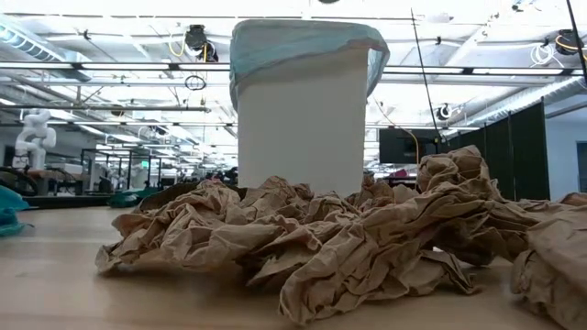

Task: Place trash/remove bag and relplace
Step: Put the red plastic bottle into the white trash bin

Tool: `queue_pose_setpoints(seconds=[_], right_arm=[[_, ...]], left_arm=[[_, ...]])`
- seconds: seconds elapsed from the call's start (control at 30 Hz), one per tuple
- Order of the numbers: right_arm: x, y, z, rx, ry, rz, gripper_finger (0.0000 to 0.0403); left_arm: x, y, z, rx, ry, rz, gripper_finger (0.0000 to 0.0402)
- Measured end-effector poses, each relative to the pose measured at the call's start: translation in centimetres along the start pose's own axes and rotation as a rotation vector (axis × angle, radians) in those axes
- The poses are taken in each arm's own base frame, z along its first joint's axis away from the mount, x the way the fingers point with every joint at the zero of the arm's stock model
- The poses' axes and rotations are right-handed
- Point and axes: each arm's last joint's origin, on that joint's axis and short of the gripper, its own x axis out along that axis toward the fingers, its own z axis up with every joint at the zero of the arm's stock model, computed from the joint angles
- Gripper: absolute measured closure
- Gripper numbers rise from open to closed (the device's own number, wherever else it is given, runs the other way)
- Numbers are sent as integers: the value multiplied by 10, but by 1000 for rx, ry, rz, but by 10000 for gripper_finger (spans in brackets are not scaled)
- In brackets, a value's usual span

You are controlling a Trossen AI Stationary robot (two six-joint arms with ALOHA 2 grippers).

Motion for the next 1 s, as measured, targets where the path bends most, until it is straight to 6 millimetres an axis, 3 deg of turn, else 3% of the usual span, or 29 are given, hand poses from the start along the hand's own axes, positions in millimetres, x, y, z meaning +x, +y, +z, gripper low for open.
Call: queue_pose_setpoints(seconds=[0.1,0.43,1.0], right_arm=[[12,-8,-1,-12,33,20,263],[15,-20,6,9,17,21,132],[16,-24,3,-54,55,-25,129]], left_arm=[[0,0,0,0,1,0,401],[0,0,0,0,1,0,401],[0,1,-2,1,20,19,401]])
